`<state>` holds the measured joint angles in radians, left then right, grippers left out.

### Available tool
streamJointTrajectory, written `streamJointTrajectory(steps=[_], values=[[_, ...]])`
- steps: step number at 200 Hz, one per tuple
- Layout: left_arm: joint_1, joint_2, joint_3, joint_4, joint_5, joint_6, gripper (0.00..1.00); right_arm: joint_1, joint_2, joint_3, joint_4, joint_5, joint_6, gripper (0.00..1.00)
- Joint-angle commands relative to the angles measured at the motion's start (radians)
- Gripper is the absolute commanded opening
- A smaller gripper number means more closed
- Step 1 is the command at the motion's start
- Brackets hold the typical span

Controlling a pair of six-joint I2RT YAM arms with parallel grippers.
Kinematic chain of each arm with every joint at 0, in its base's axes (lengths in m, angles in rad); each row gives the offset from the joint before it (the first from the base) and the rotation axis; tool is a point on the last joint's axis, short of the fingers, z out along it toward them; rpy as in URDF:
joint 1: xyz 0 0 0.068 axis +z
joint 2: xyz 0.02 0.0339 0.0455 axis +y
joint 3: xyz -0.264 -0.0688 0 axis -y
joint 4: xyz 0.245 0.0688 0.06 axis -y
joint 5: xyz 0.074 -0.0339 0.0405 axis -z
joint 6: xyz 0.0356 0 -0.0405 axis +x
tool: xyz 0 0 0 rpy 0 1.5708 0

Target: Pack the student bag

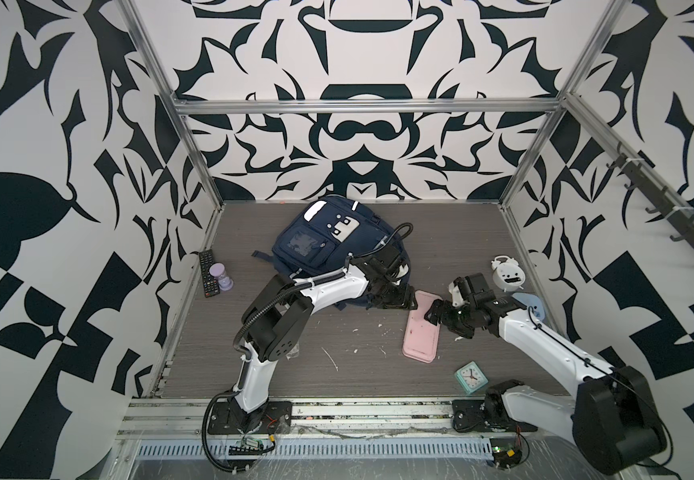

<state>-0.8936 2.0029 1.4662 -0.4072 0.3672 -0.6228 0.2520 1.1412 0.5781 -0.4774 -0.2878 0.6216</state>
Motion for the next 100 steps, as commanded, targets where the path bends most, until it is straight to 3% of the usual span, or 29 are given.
streamJointTrajectory(steps=[1,17,100], values=[[-0.006,0.011,-0.024,0.002,0.047,0.013,0.52,-0.035,-0.029,-0.047,0.1,-0.089,-0.003,0.79],[-0.007,0.022,-0.034,0.014,0.063,0.014,0.45,-0.058,-0.024,-0.075,0.137,-0.119,0.003,0.75],[-0.007,0.083,-0.056,0.043,0.094,0.011,0.35,-0.08,-0.007,-0.156,0.232,-0.174,0.018,0.74]])
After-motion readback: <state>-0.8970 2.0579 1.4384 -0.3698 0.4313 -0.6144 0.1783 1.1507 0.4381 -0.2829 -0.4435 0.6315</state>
